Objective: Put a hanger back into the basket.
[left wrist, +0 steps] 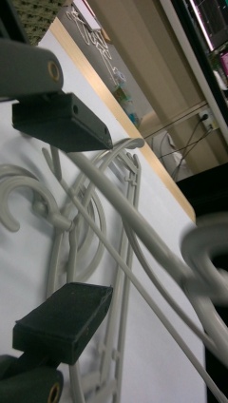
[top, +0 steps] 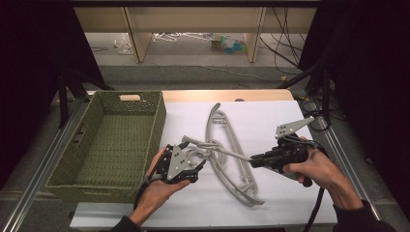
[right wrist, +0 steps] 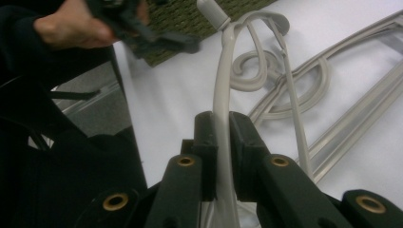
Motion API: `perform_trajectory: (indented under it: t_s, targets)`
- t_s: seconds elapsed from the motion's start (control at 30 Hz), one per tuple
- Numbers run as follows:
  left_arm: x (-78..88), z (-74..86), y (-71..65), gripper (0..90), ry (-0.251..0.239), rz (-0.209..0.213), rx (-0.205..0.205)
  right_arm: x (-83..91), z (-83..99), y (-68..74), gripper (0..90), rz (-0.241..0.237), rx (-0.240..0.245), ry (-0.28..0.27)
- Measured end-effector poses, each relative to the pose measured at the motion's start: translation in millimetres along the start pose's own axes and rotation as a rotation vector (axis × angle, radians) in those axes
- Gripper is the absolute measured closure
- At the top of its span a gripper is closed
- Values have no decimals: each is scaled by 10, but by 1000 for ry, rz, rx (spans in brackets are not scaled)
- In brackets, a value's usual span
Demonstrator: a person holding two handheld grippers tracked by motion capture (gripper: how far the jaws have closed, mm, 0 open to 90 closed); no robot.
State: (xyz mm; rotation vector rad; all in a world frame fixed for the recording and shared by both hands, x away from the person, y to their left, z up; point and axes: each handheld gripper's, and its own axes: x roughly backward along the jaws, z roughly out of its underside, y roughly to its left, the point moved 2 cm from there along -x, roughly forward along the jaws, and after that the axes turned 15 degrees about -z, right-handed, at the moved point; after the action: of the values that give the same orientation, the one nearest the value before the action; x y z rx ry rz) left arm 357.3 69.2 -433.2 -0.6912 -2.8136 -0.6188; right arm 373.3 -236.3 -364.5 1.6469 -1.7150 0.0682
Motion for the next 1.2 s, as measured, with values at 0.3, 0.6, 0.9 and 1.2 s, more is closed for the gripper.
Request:
perform_trajectory:
  t_s: [0.3, 0.6, 0.9, 1.2]
  targets:
    - [-307, -14, -41, 400, -8, 122, -77, 82, 68, 106, 825, -33, 30, 5]
    - [-375, -60, -57, 514, -48, 272, -136, 130, 127, 83, 825, -35, 50, 14]
    - [-423, -140, -60, 667, -73, 367, -256, 242, 209, 6, 823, -86, 74, 24]
    - [-263, -318, -147, 742, -75, 403, -419, 360, 273, -56, 798, -109, 110, 33]
